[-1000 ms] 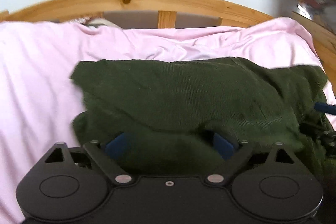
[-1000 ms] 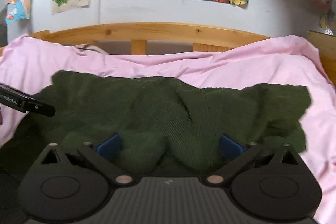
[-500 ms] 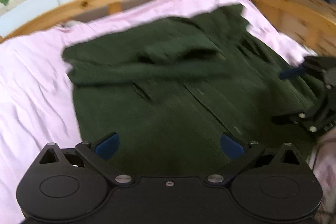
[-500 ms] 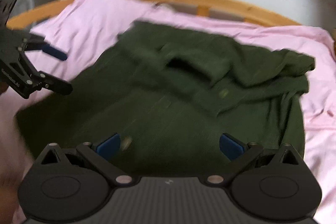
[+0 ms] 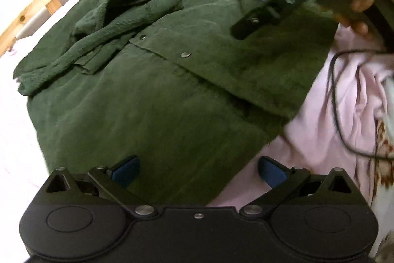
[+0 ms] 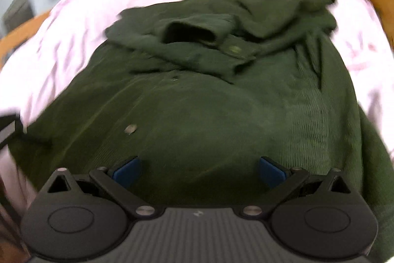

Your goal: Fold large clothes

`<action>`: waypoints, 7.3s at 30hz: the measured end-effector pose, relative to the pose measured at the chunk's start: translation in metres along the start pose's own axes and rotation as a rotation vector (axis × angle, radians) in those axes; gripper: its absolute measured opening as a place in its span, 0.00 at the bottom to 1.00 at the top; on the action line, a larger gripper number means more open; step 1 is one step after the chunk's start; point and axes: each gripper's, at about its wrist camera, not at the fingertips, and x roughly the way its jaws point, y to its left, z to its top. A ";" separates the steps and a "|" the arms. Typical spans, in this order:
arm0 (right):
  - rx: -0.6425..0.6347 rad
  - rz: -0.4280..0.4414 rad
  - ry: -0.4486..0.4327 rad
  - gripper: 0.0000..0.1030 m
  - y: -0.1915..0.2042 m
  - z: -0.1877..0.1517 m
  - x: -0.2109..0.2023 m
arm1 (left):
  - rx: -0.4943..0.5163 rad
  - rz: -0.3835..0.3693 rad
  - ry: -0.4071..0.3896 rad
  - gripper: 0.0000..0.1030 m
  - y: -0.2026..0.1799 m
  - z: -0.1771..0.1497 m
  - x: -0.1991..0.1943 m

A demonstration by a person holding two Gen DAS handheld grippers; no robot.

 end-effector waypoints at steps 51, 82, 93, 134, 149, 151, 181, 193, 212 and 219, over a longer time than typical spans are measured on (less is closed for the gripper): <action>-0.783 -0.229 -0.096 0.99 0.080 -0.048 0.020 | -0.396 -0.131 -0.113 0.25 0.086 0.059 -0.012; -0.233 0.064 -0.302 0.15 0.024 -0.006 -0.026 | -0.086 0.318 -0.032 0.42 0.014 0.015 -0.005; -0.824 -0.273 -0.064 0.58 0.069 -0.041 0.001 | -0.177 0.405 -0.032 0.09 0.070 -0.023 -0.042; -0.478 -0.354 -0.185 0.05 0.038 0.002 -0.192 | -0.545 0.210 -0.213 0.07 0.112 -0.016 -0.221; -0.289 -0.366 -0.099 0.06 -0.053 0.095 -0.009 | -0.597 0.179 0.002 0.09 0.240 0.098 -0.036; -0.224 -0.341 -0.078 0.06 -0.065 0.098 0.014 | -0.645 0.143 0.027 0.10 0.251 0.093 -0.013; 0.288 -0.254 -0.510 0.93 -0.114 0.020 -0.008 | -0.905 0.115 -0.203 0.41 0.184 -0.054 -0.030; 0.208 -0.234 -0.492 0.23 -0.098 0.027 0.007 | -0.931 0.146 -0.273 0.02 0.171 -0.052 -0.045; 0.372 -0.306 -0.424 0.04 -0.131 0.022 0.022 | -1.234 0.169 -0.258 0.09 0.169 -0.098 -0.032; 0.308 -0.308 -0.471 0.53 -0.116 0.022 0.014 | -1.008 0.254 -0.245 0.46 0.158 -0.058 -0.039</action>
